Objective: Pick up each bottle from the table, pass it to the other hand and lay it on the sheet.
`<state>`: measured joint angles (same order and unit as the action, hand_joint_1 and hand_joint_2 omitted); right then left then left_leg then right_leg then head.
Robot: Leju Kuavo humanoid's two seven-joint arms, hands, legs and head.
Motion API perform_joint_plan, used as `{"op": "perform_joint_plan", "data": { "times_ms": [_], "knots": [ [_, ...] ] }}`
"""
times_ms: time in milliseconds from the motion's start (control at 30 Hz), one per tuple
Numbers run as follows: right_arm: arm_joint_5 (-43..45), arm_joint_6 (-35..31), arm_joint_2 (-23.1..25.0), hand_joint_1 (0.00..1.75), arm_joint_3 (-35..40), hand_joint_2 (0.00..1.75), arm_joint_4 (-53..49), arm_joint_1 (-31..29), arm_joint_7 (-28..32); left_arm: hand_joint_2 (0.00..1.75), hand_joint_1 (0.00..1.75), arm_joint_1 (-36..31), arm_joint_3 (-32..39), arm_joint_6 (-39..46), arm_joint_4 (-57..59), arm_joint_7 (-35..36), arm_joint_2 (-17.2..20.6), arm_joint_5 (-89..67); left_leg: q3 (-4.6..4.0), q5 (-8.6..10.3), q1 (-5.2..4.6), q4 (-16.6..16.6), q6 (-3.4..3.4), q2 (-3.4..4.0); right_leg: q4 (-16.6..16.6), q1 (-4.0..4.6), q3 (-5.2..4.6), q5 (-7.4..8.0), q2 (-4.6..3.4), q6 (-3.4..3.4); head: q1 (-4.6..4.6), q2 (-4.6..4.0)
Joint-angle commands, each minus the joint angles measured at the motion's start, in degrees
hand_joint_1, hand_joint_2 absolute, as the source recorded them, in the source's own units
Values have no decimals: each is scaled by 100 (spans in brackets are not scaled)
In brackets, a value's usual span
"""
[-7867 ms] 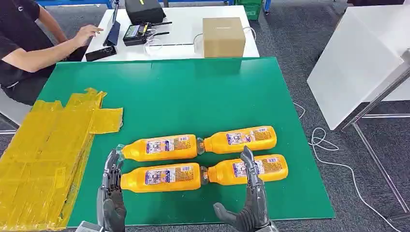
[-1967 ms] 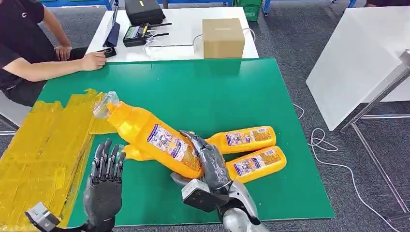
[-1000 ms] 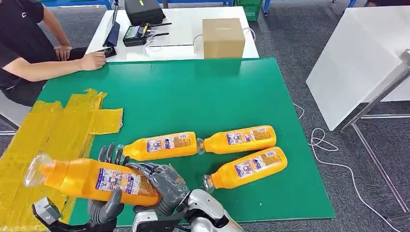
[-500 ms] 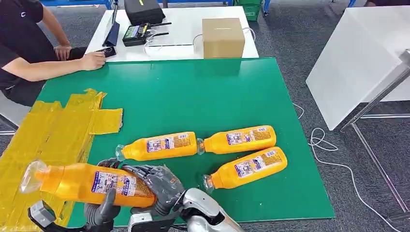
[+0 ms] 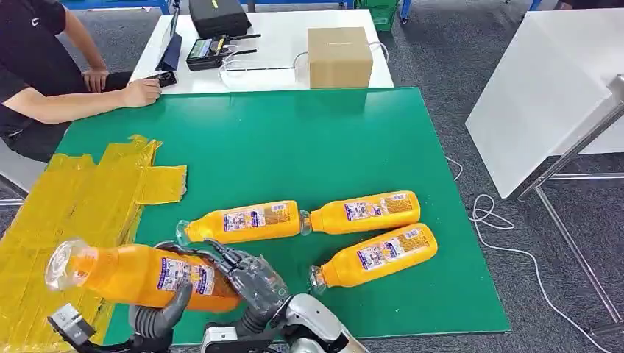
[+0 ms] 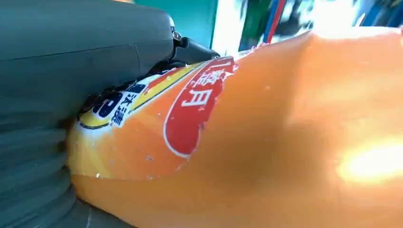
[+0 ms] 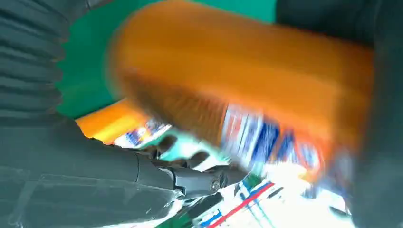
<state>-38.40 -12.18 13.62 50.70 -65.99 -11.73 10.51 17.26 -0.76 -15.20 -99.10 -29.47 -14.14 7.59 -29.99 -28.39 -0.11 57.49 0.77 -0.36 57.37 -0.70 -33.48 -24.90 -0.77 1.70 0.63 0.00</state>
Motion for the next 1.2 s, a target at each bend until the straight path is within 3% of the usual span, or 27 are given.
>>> {"op": "perform_joint_plan", "data": {
  "times_ms": [33, 67, 167, 300, 433, 500, 533, 733, 933, 1200],
  "knots": [
    [250, 43, -685, 0, -938, 0, -1243, 89, -113, 175, 175, -513, 376, 2551, -375, -441, 51, -2414, -7, 4, 11, 6, -3, -26, -7, 12, 8, 2, 31, -3, 0, 0],
    [253, 49, -729, 0, -998, 0, -1311, 69, -95, 175, 175, -578, 431, 3226, -351, -486, 126, -3060, -6, 5, 6, 3, -2, -23, -6, 7, 6, 2, 26, -2, 0, 0],
    [329, 89, -795, 0, -1079, 0, -1371, -12, -47, 175, 175, -713, 605, 4054, -238, -346, 313, -4114, 0, 6, 7, -1, -3, -17, -9, 7, 10, 5, 18, -3, 0, 0],
    [433, 143, -830, 0, -1169, 0, -1359, -105, -2, 175, 175, -826, 698, 4345, 41, -163, 584, -4717, 9, 7, 10, -9, -7, -12, -17, 10, 18, 7, 17, -7, 0, 0],
    [629, 254, -913, 0, -1149, 0, -1285, -284, 105, 175, 175, -914, 831, 5009, 840, 471, 1114, -6479, 17, 6, 4, -13, -5, -5, -13, 3, 19, 5, 8, -5, -2, 0],
    [700, 295, -945, 0, -1122, 0, -1235, -364, 129, 175, 175, -921, 913, 5202, 1226, 434, 1327, -6571, 29, 9, 6, -25, -7, 4, -22, 4, 28, 10, 1, -6, -2, 0],
    [756, 328, -991, 0, -1050, 0, -1219, -425, 153, 175, 175, -925, 1045, 5459, 1519, 708, 1459, -7455, 29, 9, 8, -25, -7, 4, -25, 7, 29, 12, 1, -7, -2, 0],
    [997, 367, -1078, 0, -898, 0, -1051, -644, 251, 175, 175, -920, 1771, 5520, 2140, 373, 1752, -8287, 19, 5, 8, -15, -6, 15, -13, 10, 17, 8, -7, -5, 0, 0],
    [1158, 415, -1032, 0, -744, 0, -783, -903, 302, 175, 175, -1246, 2516, 5520, 3044, -294, 2196, -8161, 13, 5, 6, -11, -8, 12, -6, 8, 11, 5, -5, -5, 0, 0],
    [1201, 422, -1012, 0, -654, 0, -608, -948, 364, 175, 175, -1683, 2901, 5520, 3668, -473, 2516, -8034, 7, 7, 13, -8, -8, 2, -7, 14, 12, 7, 3, -4, 0, 0]
  ]
}}
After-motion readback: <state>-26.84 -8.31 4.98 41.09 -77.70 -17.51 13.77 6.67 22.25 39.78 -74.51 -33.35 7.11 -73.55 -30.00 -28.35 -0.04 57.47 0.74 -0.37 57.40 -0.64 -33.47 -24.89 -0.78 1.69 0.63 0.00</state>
